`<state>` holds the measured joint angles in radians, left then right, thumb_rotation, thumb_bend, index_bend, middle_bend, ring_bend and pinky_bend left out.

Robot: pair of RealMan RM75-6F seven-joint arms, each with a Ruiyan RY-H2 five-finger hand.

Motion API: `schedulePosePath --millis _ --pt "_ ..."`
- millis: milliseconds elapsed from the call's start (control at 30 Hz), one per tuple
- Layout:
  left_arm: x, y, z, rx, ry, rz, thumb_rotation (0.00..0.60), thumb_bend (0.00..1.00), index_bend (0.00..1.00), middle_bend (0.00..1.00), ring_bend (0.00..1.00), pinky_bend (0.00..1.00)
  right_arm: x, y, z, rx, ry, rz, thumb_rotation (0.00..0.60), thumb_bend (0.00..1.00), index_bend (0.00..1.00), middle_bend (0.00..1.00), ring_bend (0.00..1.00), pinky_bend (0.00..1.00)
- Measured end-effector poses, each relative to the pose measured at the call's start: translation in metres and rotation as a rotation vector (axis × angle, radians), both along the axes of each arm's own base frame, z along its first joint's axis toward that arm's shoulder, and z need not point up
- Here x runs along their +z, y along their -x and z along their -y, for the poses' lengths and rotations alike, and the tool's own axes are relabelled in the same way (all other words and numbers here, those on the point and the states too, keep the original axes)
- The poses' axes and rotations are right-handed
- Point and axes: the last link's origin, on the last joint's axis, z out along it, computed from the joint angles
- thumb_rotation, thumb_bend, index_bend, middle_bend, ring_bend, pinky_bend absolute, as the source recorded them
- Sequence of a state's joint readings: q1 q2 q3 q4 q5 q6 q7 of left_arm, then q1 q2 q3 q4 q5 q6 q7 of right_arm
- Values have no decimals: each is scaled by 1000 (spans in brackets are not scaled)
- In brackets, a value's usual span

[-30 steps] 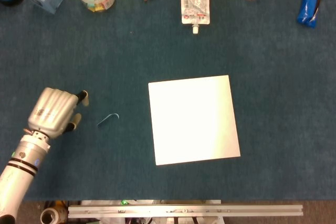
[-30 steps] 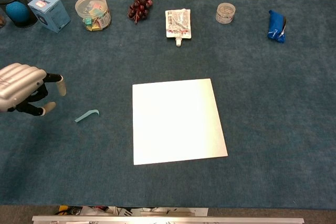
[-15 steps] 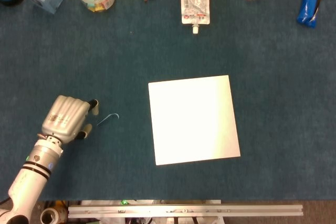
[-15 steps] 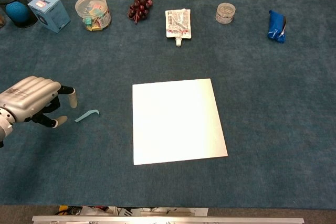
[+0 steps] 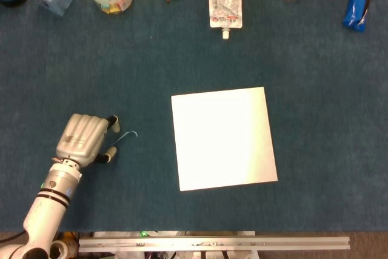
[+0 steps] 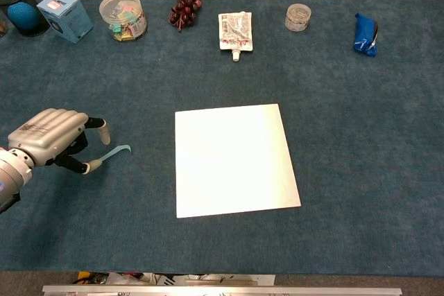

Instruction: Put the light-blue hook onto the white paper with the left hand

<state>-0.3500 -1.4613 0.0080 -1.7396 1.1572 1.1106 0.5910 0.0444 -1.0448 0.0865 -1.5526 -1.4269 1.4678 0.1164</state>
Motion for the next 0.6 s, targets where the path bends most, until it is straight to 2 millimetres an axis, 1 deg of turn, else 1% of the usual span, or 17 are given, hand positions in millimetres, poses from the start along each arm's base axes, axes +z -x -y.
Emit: schedulePosePath --millis 500,600 --pt "-17 -7 -4 37 5 14 513 267 394 969 1000 1000 -1 8 -3 -17 -5 12 600 353 233 372 293 303" --pt "-19 -8 -6 37 -1 9 530 267 394 969 1000 1000 0 9 -3 -18 -4 14 600 353 233 372 293 303"
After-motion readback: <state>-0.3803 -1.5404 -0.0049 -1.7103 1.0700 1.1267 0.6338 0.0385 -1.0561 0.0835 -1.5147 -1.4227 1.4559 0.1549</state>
